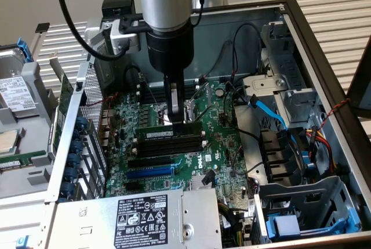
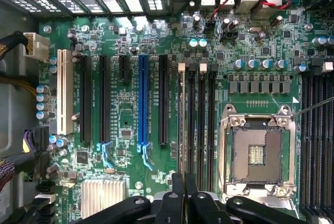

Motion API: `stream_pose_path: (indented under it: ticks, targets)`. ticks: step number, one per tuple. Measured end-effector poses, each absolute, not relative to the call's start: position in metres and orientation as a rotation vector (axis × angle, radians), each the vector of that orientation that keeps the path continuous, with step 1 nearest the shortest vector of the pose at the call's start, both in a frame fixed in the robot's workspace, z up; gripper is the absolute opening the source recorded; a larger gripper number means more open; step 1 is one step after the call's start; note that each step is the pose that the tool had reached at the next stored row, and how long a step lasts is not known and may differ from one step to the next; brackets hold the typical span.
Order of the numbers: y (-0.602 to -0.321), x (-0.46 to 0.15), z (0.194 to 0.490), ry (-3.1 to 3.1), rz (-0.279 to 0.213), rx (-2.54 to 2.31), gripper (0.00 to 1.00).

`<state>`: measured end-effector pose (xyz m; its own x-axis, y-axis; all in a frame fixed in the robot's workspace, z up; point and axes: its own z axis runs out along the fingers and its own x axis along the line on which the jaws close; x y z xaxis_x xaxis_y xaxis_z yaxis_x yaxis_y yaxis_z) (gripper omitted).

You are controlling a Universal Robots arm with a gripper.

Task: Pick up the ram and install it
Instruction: 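Insert the ram into the slot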

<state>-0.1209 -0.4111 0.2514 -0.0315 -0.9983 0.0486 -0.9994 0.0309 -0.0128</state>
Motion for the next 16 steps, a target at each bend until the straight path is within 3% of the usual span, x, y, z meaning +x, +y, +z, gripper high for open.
stream_pose_path:
  ticks: [16]
  targets:
    - [-0.4135,-0.124,0.2473,-2.247,0.054,2.178,0.12]
